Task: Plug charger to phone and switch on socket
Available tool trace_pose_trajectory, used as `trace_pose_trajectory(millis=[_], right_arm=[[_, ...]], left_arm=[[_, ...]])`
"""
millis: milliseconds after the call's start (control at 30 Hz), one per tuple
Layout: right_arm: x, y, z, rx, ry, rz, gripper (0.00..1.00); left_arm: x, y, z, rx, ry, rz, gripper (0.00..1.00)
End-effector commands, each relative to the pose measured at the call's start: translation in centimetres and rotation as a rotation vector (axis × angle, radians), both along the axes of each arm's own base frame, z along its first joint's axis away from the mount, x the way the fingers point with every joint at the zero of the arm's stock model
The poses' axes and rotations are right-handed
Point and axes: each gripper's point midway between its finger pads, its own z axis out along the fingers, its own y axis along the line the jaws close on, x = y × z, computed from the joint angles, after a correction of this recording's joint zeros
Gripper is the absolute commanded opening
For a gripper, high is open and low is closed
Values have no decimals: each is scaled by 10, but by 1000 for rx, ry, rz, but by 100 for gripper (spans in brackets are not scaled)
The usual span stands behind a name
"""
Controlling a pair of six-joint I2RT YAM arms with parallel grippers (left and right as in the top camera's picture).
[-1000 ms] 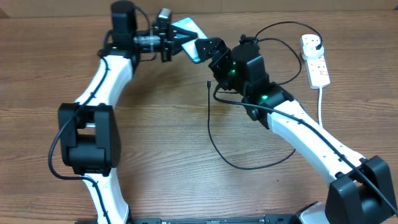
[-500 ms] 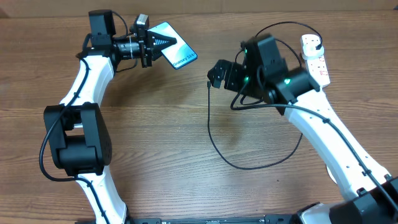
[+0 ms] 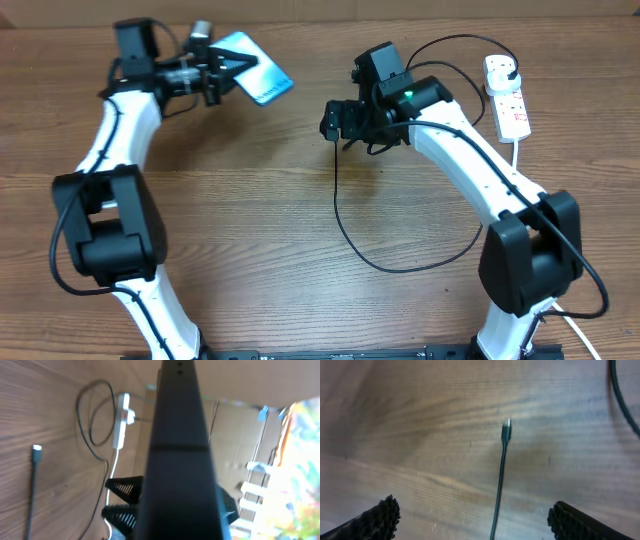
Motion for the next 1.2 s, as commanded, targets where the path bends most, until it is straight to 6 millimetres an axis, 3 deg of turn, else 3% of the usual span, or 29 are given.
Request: trace_pose_trajectory(millis=[0, 167, 367, 833, 1167], right_arm=[[14, 1, 2, -4, -56, -9, 84], [28, 5, -24, -31, -80, 8, 63], [27, 5, -72, -66, -1, 11, 36], [32, 9, -119, -85, 36, 15, 20], [38, 11, -130, -82, 22, 12, 16]], left_arm=[[-6, 8, 24, -20, -76, -27, 4], [-16, 3, 29, -47, -119, -82, 4], [-23, 2, 22, -35, -142, -91, 4], [-28, 0, 11, -13, -116, -85, 4], [-30, -5, 11, -8, -136, -98, 4]])
